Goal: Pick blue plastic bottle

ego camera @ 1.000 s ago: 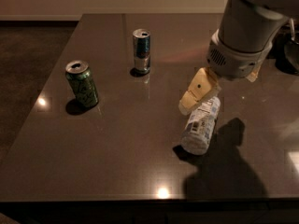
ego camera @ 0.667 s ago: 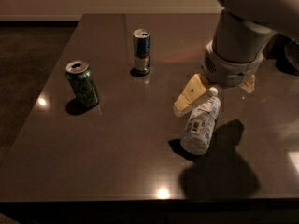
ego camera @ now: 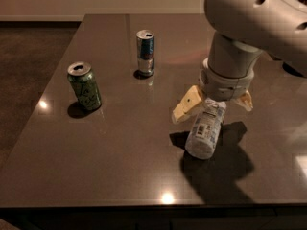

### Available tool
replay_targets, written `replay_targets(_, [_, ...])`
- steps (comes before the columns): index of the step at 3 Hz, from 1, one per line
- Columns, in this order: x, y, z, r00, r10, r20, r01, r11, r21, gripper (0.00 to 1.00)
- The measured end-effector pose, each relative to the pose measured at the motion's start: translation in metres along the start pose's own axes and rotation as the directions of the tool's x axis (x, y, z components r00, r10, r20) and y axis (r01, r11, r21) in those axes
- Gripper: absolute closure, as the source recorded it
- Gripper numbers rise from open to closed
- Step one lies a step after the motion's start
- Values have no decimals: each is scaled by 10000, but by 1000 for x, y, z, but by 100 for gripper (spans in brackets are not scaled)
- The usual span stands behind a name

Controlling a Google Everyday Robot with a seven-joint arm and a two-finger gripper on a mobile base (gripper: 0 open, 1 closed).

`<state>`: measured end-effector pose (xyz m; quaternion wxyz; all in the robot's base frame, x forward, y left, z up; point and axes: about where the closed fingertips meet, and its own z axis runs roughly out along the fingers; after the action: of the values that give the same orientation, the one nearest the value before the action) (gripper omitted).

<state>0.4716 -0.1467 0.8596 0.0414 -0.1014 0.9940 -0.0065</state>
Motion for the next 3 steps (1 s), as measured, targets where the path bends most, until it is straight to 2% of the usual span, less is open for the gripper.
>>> replay_targets(1, [-5,4,11,9992,190,-363,-190,9998,5,16])
replay_targets(2, [-10,11,16,9979,99,-632,-97,9999,35,39])
replay_targets(3, [-18,20,16,9965,-342,-764,343,9994,5,63])
